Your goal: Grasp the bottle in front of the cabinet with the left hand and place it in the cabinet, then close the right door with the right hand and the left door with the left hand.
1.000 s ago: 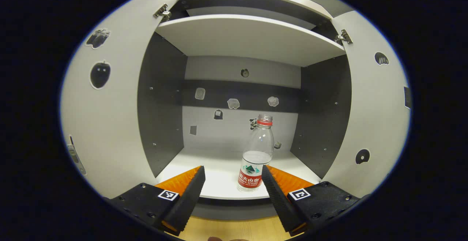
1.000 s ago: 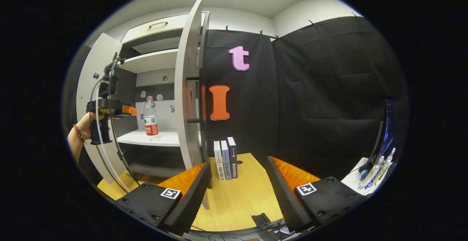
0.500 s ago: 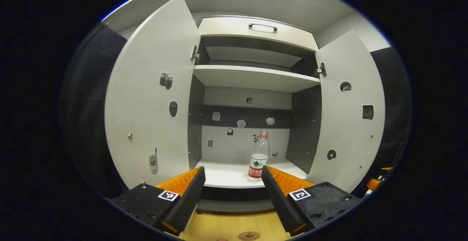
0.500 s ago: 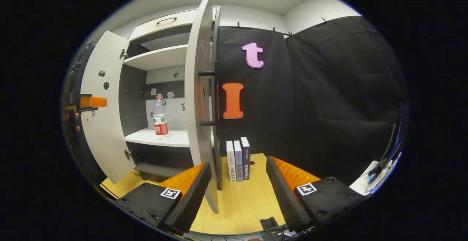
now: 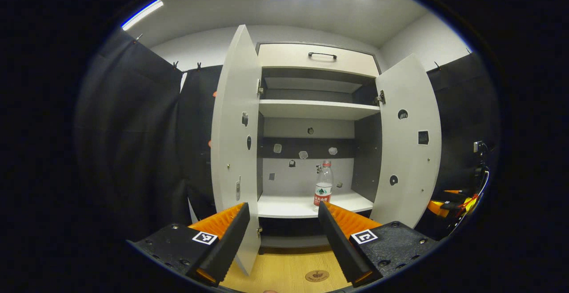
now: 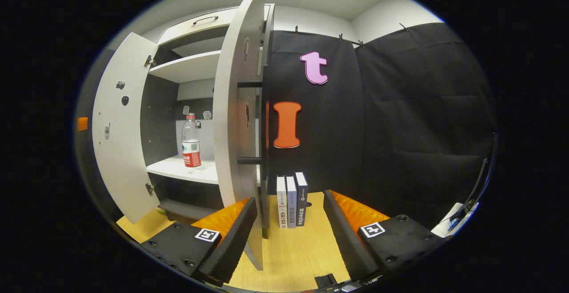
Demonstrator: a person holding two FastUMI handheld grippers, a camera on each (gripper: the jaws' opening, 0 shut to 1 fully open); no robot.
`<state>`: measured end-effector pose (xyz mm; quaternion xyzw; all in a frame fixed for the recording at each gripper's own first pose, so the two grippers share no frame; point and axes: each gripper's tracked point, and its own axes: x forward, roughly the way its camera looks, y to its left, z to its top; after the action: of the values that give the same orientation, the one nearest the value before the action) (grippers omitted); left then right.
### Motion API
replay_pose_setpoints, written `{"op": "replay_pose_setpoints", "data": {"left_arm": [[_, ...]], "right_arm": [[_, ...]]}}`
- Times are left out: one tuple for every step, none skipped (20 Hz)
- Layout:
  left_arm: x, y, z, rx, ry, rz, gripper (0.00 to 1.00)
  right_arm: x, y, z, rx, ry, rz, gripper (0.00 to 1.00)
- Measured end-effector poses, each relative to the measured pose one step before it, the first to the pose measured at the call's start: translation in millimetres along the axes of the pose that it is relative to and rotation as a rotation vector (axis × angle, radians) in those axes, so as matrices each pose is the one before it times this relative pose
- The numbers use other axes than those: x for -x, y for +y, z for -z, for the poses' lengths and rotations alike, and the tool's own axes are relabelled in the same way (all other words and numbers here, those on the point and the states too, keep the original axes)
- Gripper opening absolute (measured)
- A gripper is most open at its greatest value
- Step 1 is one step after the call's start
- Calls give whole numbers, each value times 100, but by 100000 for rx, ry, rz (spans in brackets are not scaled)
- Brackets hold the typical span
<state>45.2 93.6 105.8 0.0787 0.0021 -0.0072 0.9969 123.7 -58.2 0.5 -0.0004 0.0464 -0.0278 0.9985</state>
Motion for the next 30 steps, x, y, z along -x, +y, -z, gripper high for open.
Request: {"op": "replay_pose_setpoints", "data": {"left_arm": [[637,448,-201,306,-895,-482,94],[458,361,-215,235,-1186,-415,94],[331,317,-159,203,-1194,-103,94],[243,331,79,299,-535,-318,94],[176,416,197,268,247,-272,94],[104,288,354,437,693,-89,94],[-1,234,154,377,551,-134,94],[56,310,251,106,601,-207,94],[15,202,159,-117,457,107,94],[105,188,121,24,307,92,94],[-23,240,1,292,25,194,94],[178,196,-6,385,-73,61,94],[140,180,-57,393,-255,145,94],[15,284,-16,304,-229,-92,94],[49,356,37,131,16,-312,94],[128,432,87,19,72,-536,94],[115,409,53,100,196,-552,94],[158,432,64,456,7,-356,94],[152,452,3,431,79,-411,94],[165,478,131,111,83,-741,94],[75,700,10,-144,163,-1002,94],[277,687,150,-234,238,-988,94],[132,667,39,-174,114,-889,94],[103,615,116,-324,99,-833,94],[194,595,77,-605,202,-854,94],[80,546,207,-404,264,-788,94],[160,505,-11,-31,71,-681,94],[-6,539,6,-189,-126,-671,94],[102,470,-45,-423,-28,-725,94],[150,446,-42,-380,-174,-567,94]], "right_arm": [[-312,82,-121,-982,72,371,99],[-192,-61,-80,-836,-146,704,99],[-145,-104,-68,-53,-228,718,98],[-120,-22,-180,193,-226,689,98],[-157,104,25,136,-100,667,99],[2,187,-78,170,-177,177,98],[53,255,-60,736,-211,549,98],[101,102,-78,720,-520,569,98],[59,57,-96,515,-310,870,97],[54,133,-35,115,-153,854,100],[13,79,28,-181,57,597,97],[164,117,59,-509,129,386,97],[-14,228,14,-563,360,-13,97],[29,444,28,-506,443,-390,97],[62,500,70,-111,418,-933,97],[-41,565,-47,243,343,-1148,97],[83,739,4,508,147,-1141,97],[43,852,-49,434,-114,-1049,97],[-42,880,-37,173,-143,-1119,97],[-97,999,-36,-264,-10,-1422,100],[-133,1002,39,-719,154,-1491,97],[-85,966,88,-881,106,-1372,97],[-201,836,106,-971,-21,-1112,97],[-281,539,-1,-809,-168,-955,97],[-180,633,49,-536,-118,-633,97],[-187,829,-33,-131,-129,-383,97],[-263,674,32,282,-190,-354,97],[-232,610,-18,444,-115,-346,97],[-275,658,6,437,-299,-344,97],[-273,549,-12,469,-133,-335,97]]}}
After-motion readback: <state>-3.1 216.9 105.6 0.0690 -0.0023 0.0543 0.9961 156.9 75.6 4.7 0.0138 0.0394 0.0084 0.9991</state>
